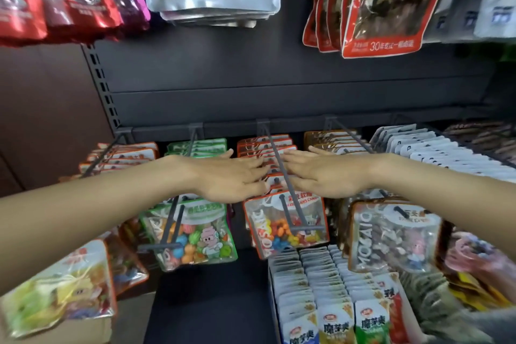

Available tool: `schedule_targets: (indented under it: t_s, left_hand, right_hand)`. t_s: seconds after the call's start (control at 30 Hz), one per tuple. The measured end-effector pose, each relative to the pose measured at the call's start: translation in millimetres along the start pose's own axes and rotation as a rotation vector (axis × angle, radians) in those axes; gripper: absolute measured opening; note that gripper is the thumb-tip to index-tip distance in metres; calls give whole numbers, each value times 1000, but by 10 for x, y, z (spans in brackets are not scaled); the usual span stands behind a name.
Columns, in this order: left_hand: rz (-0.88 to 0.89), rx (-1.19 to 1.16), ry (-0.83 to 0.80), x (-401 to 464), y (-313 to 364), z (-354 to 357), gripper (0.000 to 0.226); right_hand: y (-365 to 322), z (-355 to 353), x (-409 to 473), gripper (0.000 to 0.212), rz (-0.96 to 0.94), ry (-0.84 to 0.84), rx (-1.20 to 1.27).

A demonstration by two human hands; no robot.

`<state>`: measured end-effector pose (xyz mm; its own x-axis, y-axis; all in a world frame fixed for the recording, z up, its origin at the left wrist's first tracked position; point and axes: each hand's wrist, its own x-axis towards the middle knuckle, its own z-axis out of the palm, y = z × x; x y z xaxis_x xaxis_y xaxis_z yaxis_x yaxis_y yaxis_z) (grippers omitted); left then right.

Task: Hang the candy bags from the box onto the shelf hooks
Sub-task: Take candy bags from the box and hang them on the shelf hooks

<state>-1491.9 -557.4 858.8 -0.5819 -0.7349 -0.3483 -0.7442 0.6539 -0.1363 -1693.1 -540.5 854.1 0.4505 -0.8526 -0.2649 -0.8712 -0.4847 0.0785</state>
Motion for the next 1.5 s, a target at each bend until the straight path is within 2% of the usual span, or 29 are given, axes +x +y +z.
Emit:
schedule_targets:
  t_s: [0.07, 0.17, 0.3, 0.4, 0.5, 0.6, 0.7, 0.8, 0.9, 0.97, 1.03, 1.27, 1.5]
  left_hand:
    - [-3, 15, 41, -61, 24, 7, 63]
    - [4, 37, 268, -297, 139, -19, 58]
    - [-82, -59, 755, -696, 451, 22, 53]
    - [-115, -365, 1079, -789, 725, 265, 59]
    - [-114, -794, 1249, -606, 1018, 656, 67]
    - [-162, -1081, 1255, -280, 1176, 992, 71]
    - [-239, -1188, 1218, -76, 1200, 1136, 79]
    - [-261, -1294, 1159, 21, 1160, 1182, 89]
    - [-268, -1420, 1059, 89, 1102, 1208, 79]
    - [-278, -1414, 1066, 124, 1087, 1258, 70]
    - [-284, -1396, 1091, 132, 1095, 1304, 71]
    - [-251, -1289, 1129, 166, 1097, 1418, 82]
    - [-234, -1309, 1139, 100, 1167, 1458, 87]
  right_hand:
    - [-79, -27, -139, 60, -41, 26, -21]
    - [-154, -37, -411, 53, -42, 177, 12]
    - [-230, 127, -751, 45, 89, 688, 250]
    - [-413, 419, -795, 54, 148, 920, 510]
    - [-640, 726, -662, 68, 171, 926, 691]
    - [-816, 970, -459, 80, 204, 931, 757]
    - [-884, 1136, -253, 81, 257, 1009, 805]
    - [-894, 1257, -106, 86, 287, 999, 918]
    - [-887, 1338, -41, 89, 310, 995, 1067]
    - [-879, 1381, -22, 79, 318, 1040, 1114]
    - [-874, 1412, -19, 72, 313, 1088, 1126]
    - [-864, 1481, -13, 81, 292, 1093, 1083]
    - [-921, 1549, -13, 79, 304, 1118, 1103]
